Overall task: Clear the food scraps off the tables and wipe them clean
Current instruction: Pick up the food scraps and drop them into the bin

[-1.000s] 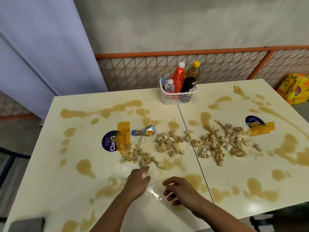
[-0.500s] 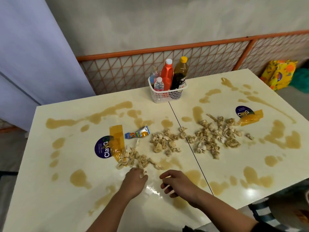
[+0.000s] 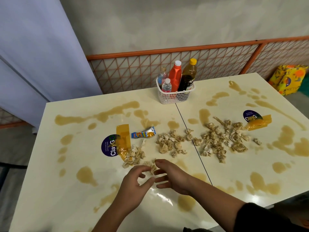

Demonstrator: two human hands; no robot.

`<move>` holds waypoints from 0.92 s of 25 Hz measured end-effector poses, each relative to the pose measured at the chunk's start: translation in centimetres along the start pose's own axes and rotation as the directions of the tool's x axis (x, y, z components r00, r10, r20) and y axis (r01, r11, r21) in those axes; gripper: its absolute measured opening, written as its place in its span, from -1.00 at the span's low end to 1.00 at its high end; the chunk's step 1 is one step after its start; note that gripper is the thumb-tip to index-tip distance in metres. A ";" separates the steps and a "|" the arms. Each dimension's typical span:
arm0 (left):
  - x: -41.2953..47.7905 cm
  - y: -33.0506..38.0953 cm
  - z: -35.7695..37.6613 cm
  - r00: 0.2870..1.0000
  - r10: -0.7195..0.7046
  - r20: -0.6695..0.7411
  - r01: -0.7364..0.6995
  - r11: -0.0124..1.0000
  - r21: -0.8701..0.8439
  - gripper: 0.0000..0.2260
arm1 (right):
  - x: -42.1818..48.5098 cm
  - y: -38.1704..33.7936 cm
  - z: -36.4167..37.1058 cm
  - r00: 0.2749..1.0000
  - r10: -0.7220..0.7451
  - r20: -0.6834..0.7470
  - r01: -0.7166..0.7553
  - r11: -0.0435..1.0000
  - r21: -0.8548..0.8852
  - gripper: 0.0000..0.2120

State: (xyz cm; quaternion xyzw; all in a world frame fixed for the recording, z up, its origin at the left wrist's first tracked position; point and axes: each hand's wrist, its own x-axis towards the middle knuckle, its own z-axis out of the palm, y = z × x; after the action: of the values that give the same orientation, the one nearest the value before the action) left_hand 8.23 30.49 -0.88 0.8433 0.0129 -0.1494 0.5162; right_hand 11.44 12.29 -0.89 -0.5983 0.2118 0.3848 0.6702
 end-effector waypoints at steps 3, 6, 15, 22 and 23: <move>-1.5 1.6 -0.7 0.996 0.090 0.024 -0.089 0.993 -0.073 -0.72 | 1.0 0.0 1.4 0.996 0.025 0.083 -0.041 0.978 0.205 -0.63; -2.0 2.2 -0.8 0.990 0.140 0.028 -0.137 0.987 -0.090 -0.72 | 1.2 0.2 2.1 0.987 0.015 0.160 -0.068 0.941 0.331 -0.59; -1.1 3.2 0.2 0.987 0.106 -0.123 -0.097 0.992 0.084 -0.84 | -0.7 0.4 3.3 0.986 -0.023 0.164 -0.011 0.979 0.203 -0.59; -0.6 4.2 0.6 0.991 0.005 -0.135 -0.006 1.000 -0.002 -0.77 | -1.0 1.2 2.0 0.994 0.022 0.109 -0.052 0.959 0.277 -0.65; -0.6 4.3 0.7 0.991 0.002 -0.136 -0.004 1.000 -0.011 -0.77 | -1.1 1.3 1.9 0.994 0.011 0.110 -0.047 0.944 0.325 -0.71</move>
State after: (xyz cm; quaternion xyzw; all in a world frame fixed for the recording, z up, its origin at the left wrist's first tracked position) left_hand 8.30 27.94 2.75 0.8487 0.0476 -0.0908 0.5189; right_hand 9.48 13.82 -0.53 -0.4541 0.2454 0.3857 0.7648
